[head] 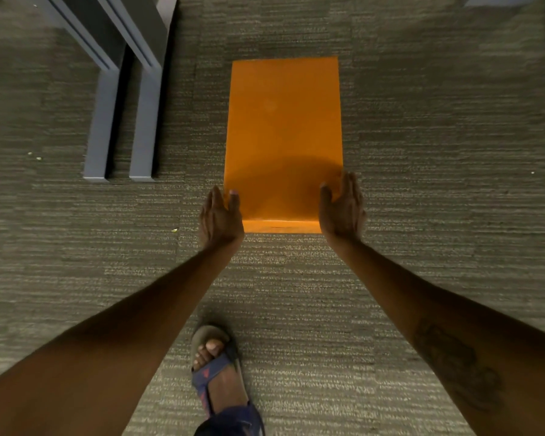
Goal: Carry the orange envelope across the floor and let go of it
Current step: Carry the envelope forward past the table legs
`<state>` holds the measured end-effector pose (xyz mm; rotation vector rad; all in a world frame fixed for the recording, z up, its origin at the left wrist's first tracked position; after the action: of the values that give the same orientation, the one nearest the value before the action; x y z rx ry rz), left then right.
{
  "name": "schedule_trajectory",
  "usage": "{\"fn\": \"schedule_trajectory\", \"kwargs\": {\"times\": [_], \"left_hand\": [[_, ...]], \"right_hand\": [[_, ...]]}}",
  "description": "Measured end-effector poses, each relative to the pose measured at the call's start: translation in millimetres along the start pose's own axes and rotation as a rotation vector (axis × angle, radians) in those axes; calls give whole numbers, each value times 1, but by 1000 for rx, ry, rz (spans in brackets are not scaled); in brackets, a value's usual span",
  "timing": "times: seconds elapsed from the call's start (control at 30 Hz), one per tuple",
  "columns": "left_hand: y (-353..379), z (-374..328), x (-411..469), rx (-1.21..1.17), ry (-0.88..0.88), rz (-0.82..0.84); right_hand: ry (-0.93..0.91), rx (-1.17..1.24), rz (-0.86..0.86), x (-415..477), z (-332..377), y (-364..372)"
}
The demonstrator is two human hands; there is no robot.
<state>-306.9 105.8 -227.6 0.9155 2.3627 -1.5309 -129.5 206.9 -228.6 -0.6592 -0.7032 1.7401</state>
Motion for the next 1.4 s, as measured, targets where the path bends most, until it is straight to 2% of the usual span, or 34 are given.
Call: {"fn": "schedule_trajectory", "kwargs": {"times": [0.33,0.53,0.83,1.07,1.2,1.33,1.4], "left_hand": [[10,-9,20,-62,-52,-8],[14,-6,38,-116,-98,18],[21,1,48,-131,-13,94],[24,4,56,-312,-15,147],[11,4,79,-398,-44,134],[-8,10,117,-375,-25,40],[-18,12,137,-402,-33,46]], "right_hand": [[18,64,15,15,-14,1],[90,113,-5,26,-19,10],[166,253,-51,26,-26,28],[177,244,-116,29,-22,34],[172,278,-132,44,-2,47],[115,290,-148,62,28,72],[95,313,-155,71,42,84]]}}
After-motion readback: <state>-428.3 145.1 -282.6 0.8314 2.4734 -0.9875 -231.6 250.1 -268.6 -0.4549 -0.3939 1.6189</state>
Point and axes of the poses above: each hand's wrist, its own x-axis towards the middle knuckle, its own y-axis out of the palm, z = x × y, the point moved 1 cm from there along x, towards the middle knuckle, and after that the axes turned 13 degrees about -y, right-handed, at the moved point
